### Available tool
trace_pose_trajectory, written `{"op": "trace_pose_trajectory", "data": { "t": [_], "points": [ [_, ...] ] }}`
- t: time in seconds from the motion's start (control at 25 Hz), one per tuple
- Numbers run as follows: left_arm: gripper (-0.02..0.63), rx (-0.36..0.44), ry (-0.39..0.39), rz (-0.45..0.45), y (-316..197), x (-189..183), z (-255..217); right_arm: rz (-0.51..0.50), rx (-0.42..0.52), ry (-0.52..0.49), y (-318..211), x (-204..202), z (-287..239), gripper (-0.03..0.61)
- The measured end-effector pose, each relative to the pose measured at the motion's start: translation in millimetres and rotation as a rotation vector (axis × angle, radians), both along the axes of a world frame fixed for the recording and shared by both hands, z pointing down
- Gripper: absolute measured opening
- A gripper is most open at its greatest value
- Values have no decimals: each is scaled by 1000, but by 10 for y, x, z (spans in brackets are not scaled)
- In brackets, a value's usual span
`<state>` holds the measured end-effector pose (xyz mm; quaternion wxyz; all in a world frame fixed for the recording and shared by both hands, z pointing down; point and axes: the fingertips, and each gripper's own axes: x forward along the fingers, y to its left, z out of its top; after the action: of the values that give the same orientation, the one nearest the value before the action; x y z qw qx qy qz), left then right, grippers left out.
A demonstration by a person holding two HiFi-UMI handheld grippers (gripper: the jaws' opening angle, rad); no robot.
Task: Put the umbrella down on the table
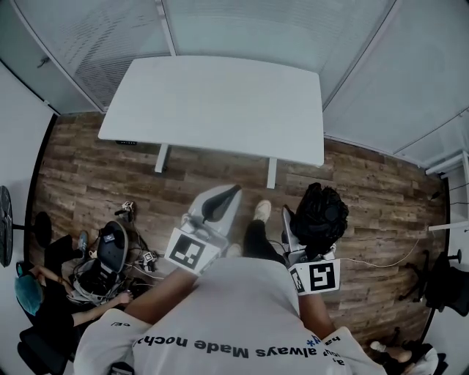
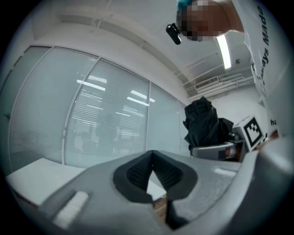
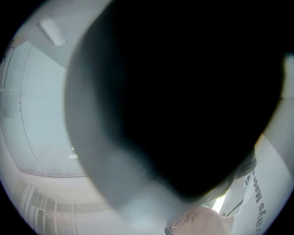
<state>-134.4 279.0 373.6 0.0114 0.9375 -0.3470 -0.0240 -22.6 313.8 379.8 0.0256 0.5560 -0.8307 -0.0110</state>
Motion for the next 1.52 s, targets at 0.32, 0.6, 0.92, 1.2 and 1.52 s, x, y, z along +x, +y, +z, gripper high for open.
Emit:
{"op": "trace_pose_trajectory", "data": {
  "t": [0.32, 0.6, 0.92, 1.2, 1.52],
  "points": [
    [3, 11, -1, -19, -942, 223, -16, -21, 17, -1, -945, 225, -11, 221],
    [3, -7, -14, -57, -2010, 736, 30, -41, 7, -10, -1999, 796, 3, 219],
    [3, -7, -8, -71, -3205, 1558, -71, -80, 6, -6, -3222, 1535, -40, 219],
    [3, -12, -11, -77, -3933, 1919, -23, -88, 4, -7, -3976, 1896, 11, 219],
    [3, -32, -6, -82, -4412, 1860, 32, -76, -17, -3, -4454, 1886, 57, 219]
  ]
}}
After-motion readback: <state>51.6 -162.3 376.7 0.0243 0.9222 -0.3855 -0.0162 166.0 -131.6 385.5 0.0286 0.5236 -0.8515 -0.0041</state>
